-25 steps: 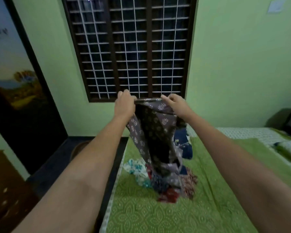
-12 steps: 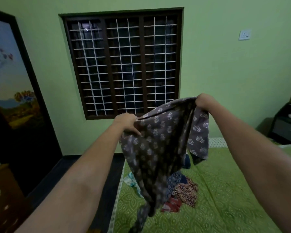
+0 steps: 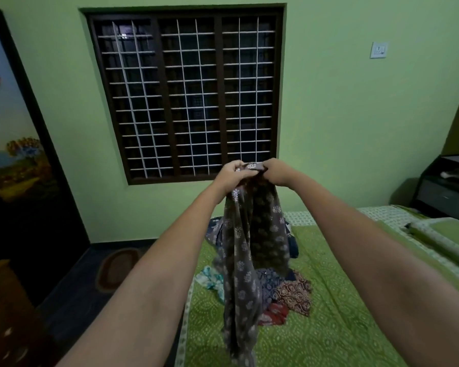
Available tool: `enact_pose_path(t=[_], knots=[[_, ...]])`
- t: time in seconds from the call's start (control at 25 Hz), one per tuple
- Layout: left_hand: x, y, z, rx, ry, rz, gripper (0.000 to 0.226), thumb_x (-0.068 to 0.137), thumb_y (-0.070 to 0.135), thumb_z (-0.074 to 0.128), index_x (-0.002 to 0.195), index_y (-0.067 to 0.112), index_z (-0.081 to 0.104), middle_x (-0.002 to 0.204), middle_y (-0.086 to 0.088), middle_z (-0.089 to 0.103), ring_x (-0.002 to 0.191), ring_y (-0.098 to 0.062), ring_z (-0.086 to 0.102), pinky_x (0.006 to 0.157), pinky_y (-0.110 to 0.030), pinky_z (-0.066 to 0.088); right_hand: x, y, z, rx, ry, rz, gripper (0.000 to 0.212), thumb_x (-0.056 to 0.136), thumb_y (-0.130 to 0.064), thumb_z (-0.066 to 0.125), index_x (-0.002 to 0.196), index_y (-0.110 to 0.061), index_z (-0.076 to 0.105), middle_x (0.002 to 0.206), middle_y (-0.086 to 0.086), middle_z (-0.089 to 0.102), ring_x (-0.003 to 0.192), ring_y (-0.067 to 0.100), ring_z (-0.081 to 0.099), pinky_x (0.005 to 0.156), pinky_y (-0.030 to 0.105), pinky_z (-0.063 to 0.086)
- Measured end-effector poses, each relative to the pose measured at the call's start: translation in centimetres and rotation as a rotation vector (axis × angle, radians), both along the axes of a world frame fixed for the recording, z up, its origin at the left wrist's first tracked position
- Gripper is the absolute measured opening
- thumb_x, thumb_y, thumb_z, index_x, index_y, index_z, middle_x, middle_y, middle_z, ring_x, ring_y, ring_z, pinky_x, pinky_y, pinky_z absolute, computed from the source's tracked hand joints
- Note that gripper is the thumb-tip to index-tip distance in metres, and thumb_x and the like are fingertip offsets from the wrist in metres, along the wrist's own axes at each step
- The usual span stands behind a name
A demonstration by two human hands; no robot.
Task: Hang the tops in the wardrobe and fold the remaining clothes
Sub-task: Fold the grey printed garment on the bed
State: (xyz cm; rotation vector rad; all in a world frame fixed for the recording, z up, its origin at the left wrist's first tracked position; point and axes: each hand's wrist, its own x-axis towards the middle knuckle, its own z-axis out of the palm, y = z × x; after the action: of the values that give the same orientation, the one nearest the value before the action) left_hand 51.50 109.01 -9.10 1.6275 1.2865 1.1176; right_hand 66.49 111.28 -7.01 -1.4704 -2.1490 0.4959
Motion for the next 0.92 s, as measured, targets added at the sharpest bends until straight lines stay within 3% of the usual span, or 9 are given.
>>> enact_pose_path(t=[0.24,0.36,0.44,0.48,0.6,0.64,0.72,0.8,0.92], knots=[[-5.8,0.2,-10.3,-0.305,0.472,-0.110,0.054,0.065,0.041,0.083,0.102,0.006,0.065,0.103,-0.009,0.069,0.094,-0.025,0.065,0.090,-0.036,0.051,5.9,0.7,0.8,0.176,0.251,-0.403,0.036,0.087,-0.001,0.043,0.115,-0.005,0.065,0.116,0.019,0.065,0.107,0.034,0.059,0.084,0.033,0.045],[-8.9,1.1,-14.5,-0.384,0.908,-0.149,0.066,0.052,0.072,0.076,0.084,0.016,0.064,0.087,-0.004,0.065,0.077,-0.019,0.057,0.073,-0.027,0.043,13.1,1.1,-1.2,-0.004,-0.069,-0.797,0.041,0.089,-0.019,0.049,0.127,-0.006,0.057,0.131,0.021,0.055,0.122,0.037,0.050,0.100,0.040,0.041],[-7.2,0.1,-11.5,-0.329,0.943,-0.151,0.040,0.073,0.053,0.075,0.068,0.017,0.058,0.069,-0.003,0.057,0.063,-0.016,0.048,0.059,-0.026,0.035,13.0,0.8,-3.1,-0.156,-0.443,-0.593,0.073,0.082,-0.038,0.068,0.143,-0.011,0.038,0.146,0.018,0.036,0.135,0.036,0.034,0.110,0.044,0.034],[-5.8,0.0,-9.3,-0.250,0.921,-0.139,0.037,0.078,0.045,0.074,0.061,0.019,0.053,0.063,-0.001,0.052,0.058,-0.014,0.044,0.055,-0.027,0.033,11.1,0.3,-3.7,-0.232,-0.424,-0.323,0.092,0.074,-0.038,0.079,0.147,-0.014,0.030,0.150,0.015,0.030,0.138,0.035,0.029,0.112,0.045,0.031],[0.0,1.5,-2.3,0.085,1.013,-0.151,0.015,0.082,0.033,0.070,0.074,0.022,0.064,0.077,-0.001,0.064,0.071,-0.015,0.055,0.071,-0.030,0.041,3.7,-1.9,-6.8,-0.571,0.021,0.276,0.077,0.065,-0.028,0.086,0.130,-0.013,0.048,0.132,0.008,0.054,0.128,0.029,0.047,0.109,0.040,0.037],[1.5,1.9,-0.3,0.201,1.135,-0.133,0.002,0.083,0.026,0.066,0.083,0.025,0.067,0.087,0.002,0.067,0.082,-0.014,0.056,0.081,-0.034,0.038,2.1,-2.5,-7.6,-0.627,0.088,0.305,0.069,0.064,-0.033,0.086,0.121,-0.012,0.054,0.120,0.005,0.062,0.116,0.026,0.057,0.106,0.040,0.041],[2.0,2.6,1.2,0.348,1.361,0.026,0.020,0.082,0.016,0.059,0.092,0.031,0.067,0.100,0.009,0.064,0.099,-0.013,0.052,0.088,-0.040,0.029,1.5,-2.1,-8.4,-0.701,0.228,0.225,0.053,0.076,-0.039,0.075,0.117,-0.011,0.053,0.103,0.003,0.066,0.093,0.021,0.063,0.097,0.038,0.047],[0.6,2.8,0.0,0.360,1.223,0.270,0.028,0.084,0.017,0.060,0.105,0.035,0.062,0.114,0.007,0.056,0.113,-0.018,0.047,0.092,-0.044,0.028,2.4,-1.4,-8.2,-0.829,0.437,0.200,0.034,0.090,-0.035,0.059,0.110,-0.008,0.058,0.090,0.006,0.069,0.079,0.021,0.065,0.084,0.038,0.051],[-1.4,1.9,-5.1,0.097,0.773,0.591,0.045,0.083,0.043,0.064,0.125,0.031,0.050,0.130,0.003,0.045,0.123,-0.023,0.041,0.099,-0.048,0.031,3.6,-0.6,-8.1,-0.870,0.793,0.231,0.035,0.093,-0.040,0.053,0.097,-0.007,0.064,0.083,0.010,0.070,0.073,0.024,0.067,0.075,0.036,0.051]])
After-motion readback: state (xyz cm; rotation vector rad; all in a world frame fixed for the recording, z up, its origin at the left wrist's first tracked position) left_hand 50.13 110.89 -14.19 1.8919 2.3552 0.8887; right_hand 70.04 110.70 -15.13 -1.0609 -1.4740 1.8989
